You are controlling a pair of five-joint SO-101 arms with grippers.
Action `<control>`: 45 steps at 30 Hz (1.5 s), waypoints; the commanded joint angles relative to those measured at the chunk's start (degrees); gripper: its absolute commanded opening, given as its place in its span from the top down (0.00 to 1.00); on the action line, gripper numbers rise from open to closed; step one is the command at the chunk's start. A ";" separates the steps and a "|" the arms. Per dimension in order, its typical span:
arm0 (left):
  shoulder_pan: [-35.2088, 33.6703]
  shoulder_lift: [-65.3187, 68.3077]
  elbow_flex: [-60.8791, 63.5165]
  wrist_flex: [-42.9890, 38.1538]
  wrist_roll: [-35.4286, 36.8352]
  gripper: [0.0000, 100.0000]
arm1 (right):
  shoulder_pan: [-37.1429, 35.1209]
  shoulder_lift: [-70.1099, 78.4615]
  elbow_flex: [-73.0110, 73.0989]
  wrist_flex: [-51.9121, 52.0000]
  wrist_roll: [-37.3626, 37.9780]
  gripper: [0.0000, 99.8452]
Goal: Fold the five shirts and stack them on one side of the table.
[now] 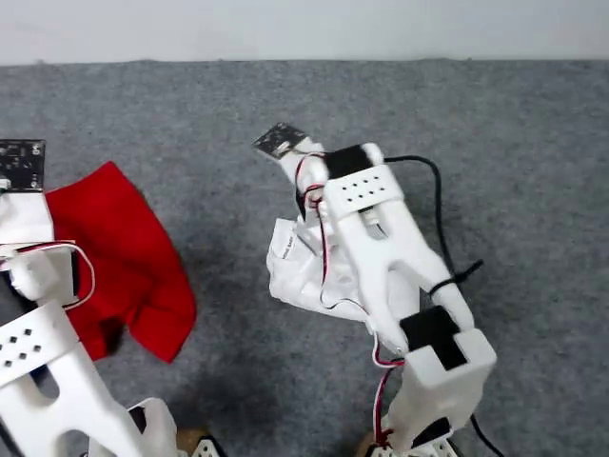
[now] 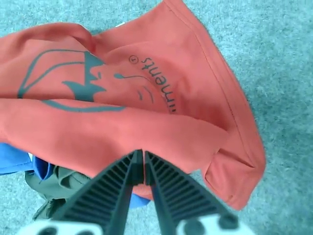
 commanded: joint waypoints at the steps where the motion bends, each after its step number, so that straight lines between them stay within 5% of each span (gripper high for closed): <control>1: 0.44 -1.14 -0.04 -1.32 0.26 0.98 | -2.68 -0.04 -2.99 -0.57 -0.44 0.88; 6: 0.35 -1.14 -0.04 -1.32 0.26 0.98 | -7.34 -2.15 -2.99 -0.40 -0.62 0.72; 11: 0.35 -1.14 0.13 -1.32 0.26 0.98 | -7.52 -7.60 -2.99 0.04 0.62 0.79; 17: 0.35 -1.49 4.26 -3.34 0.26 0.98 | -0.92 -9.10 -2.99 6.64 10.64 0.99; 26: 0.35 -1.49 4.62 -3.34 0.26 0.98 | 6.73 -8.04 -2.11 12.70 13.19 0.99; 38: 0.09 -1.49 4.88 -3.34 0.26 0.98 | -12.88 6.99 -3.69 2.51 6.68 0.99; 45: 0.09 -1.49 4.88 -3.34 0.26 0.98 | -13.14 12.09 -17.41 6.73 5.89 0.99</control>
